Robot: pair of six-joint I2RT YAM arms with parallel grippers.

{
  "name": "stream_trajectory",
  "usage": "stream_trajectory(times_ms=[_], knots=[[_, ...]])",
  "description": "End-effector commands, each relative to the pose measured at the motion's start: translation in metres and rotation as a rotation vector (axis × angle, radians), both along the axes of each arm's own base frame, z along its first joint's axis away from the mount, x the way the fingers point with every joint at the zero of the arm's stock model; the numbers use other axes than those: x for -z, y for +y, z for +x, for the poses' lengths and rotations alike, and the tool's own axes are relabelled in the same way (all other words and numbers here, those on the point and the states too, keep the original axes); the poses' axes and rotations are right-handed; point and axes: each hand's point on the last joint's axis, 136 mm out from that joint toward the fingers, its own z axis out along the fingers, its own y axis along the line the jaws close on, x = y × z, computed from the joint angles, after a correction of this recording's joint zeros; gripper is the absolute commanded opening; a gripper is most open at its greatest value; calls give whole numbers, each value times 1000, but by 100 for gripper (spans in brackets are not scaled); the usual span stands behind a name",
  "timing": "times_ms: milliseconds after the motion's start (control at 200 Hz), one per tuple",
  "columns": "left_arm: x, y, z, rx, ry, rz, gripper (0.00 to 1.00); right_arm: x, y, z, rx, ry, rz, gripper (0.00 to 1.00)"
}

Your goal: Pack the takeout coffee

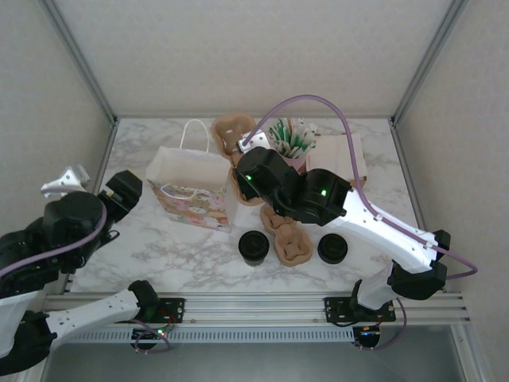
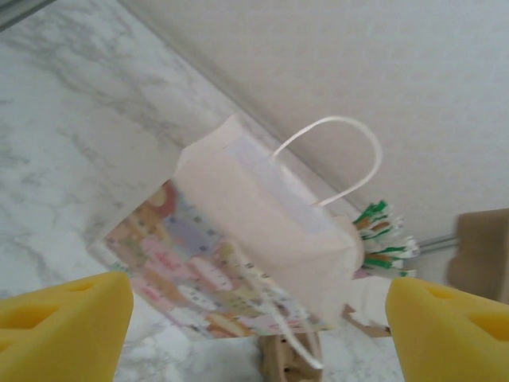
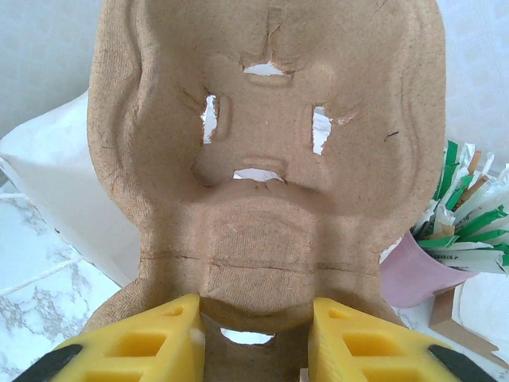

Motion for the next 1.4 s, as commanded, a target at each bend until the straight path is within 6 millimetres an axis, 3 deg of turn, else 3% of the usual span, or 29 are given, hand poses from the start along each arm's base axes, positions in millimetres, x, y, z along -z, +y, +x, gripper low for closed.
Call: stream_trajectory(times_ms=[0, 155, 450, 621, 846, 996, 1251, 1396], knots=[[29, 1, 10, -145, 61, -50, 83, -13, 3, -1, -20, -16, 42, 36], [42, 7, 22, -225, 148, 31, 80, -10, 3, -4, -31, -2, 40, 36], [83, -21, 71, -130, 324, -191, 76, -14, 6, -10, -82, -9, 56, 35], [99, -20, 89, -135, 381, -199, 67, -11, 8, -11, -96, -8, 45, 35], [118, -12, 105, -129, 445, -207, 52, -11, 17, -15, -139, 7, 44, 35], [127, -8, 115, -111, 472, -191, 33, -8, 23, -19, -161, 17, 30, 34], [134, -16, 128, -32, 500, -179, 7, -5, 31, -23, -188, 25, -5, 34], [136, -25, 135, 39, 513, -167, 1, -5, 33, -25, -197, 27, -16, 34]])
